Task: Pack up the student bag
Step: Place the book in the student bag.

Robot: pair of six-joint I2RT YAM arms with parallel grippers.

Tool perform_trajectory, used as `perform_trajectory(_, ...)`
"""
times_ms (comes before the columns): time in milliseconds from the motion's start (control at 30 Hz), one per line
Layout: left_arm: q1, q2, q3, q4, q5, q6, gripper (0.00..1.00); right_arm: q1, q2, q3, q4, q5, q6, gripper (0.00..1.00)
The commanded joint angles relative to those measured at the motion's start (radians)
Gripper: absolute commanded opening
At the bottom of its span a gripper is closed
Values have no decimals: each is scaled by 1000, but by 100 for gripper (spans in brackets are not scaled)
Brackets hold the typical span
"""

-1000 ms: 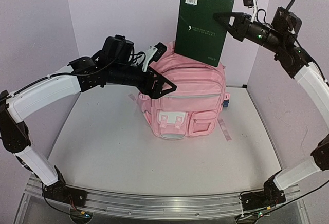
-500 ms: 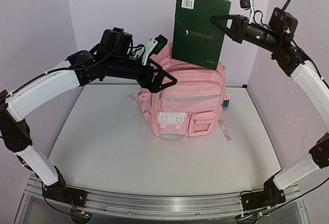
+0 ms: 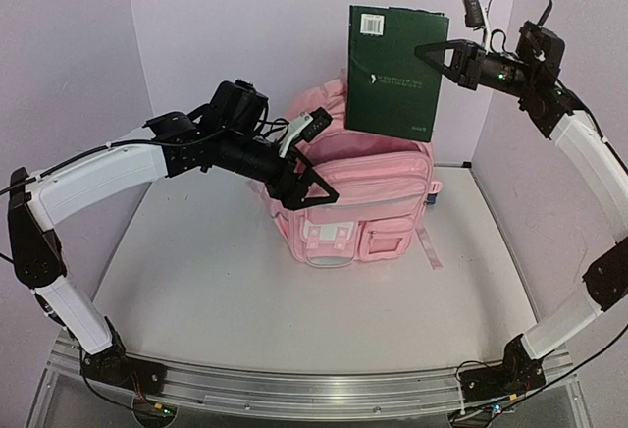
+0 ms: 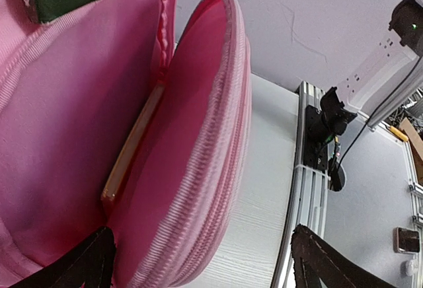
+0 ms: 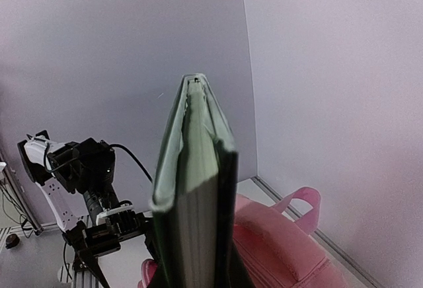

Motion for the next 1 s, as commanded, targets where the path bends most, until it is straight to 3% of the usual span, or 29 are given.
perform_trajectory(0, -1, -10, -18, -90, 88, -2, 87, 0, -18, 68, -25, -81, -109, 0)
perform_trajectory(133, -1, -17, -41, -97, 68, -1, 79, -1, -13, 69, -143, -76, -237, 0)
perform_trajectory(367, -1, 2, -18, -119, -1, 1, 69, -1, -15, 24, -163, -135, -305, 0)
perform_trajectory(700, -1, 29, 1, -124, 28, 19, 67, 1, 21, -64, -147, 60, -476, 0)
perform_trajectory(967, 0, 49, 19, -134, 50, 24, 65, 57, 82, -98, -55, 56, -581, 0)
